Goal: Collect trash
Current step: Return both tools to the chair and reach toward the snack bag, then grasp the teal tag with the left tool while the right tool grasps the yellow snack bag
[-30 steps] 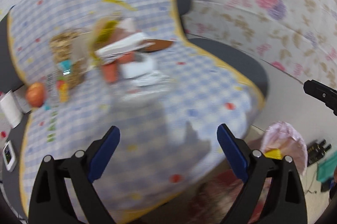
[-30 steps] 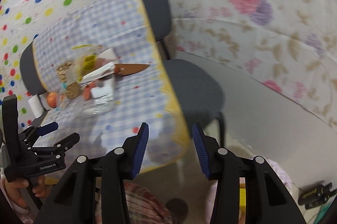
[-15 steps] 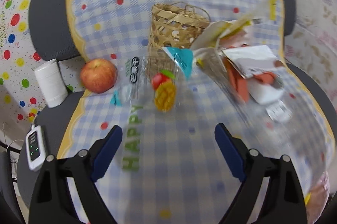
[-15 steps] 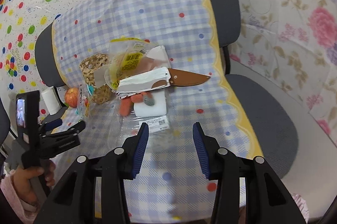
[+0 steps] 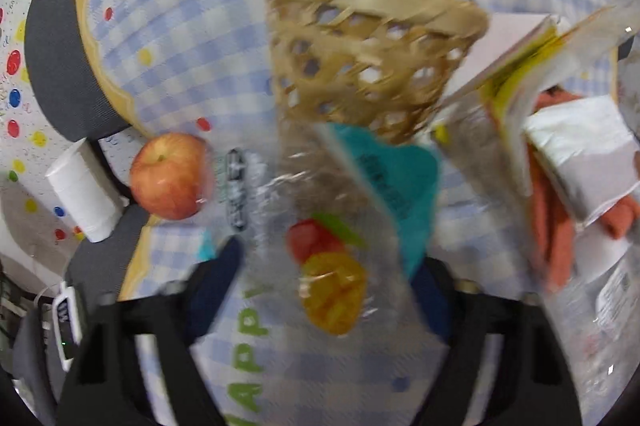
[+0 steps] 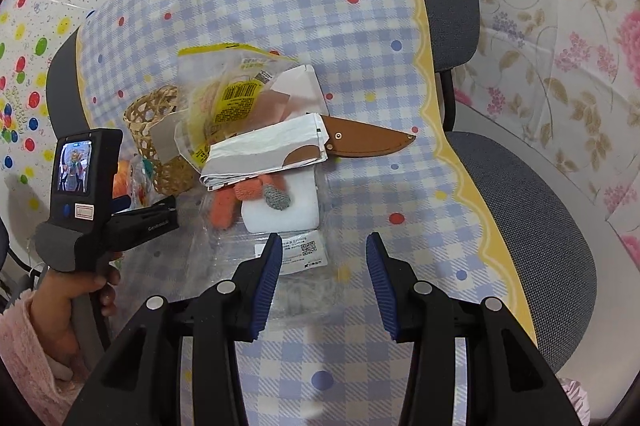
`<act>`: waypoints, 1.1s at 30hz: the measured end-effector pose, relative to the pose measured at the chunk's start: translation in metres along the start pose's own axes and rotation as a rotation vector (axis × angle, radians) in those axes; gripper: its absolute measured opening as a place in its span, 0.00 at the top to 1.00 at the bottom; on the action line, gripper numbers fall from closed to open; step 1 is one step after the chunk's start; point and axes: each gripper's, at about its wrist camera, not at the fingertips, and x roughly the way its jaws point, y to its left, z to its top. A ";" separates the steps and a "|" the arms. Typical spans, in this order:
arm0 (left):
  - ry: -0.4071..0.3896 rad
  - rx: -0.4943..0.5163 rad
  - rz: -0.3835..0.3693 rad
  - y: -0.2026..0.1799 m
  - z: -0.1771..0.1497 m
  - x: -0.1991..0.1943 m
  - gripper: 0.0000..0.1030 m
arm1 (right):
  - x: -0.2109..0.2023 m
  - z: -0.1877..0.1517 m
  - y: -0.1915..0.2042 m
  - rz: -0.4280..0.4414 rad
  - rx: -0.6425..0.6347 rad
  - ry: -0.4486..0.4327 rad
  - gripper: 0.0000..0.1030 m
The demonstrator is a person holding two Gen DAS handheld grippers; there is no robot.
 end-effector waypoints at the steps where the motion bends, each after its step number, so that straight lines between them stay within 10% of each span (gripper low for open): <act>1: 0.001 -0.014 -0.013 0.007 -0.003 -0.004 0.45 | -0.002 -0.001 0.003 0.001 -0.010 -0.003 0.56; 6: -0.117 -0.003 -0.041 0.038 -0.029 -0.044 0.95 | -0.013 -0.007 0.013 0.003 -0.043 -0.016 0.56; 16: -0.351 -0.104 -0.383 0.103 -0.067 -0.144 0.99 | -0.017 -0.002 0.030 0.041 -0.052 -0.038 0.56; 33: -0.319 -0.106 -0.322 0.096 -0.038 -0.107 0.99 | 0.034 0.101 0.086 0.093 0.048 -0.059 0.40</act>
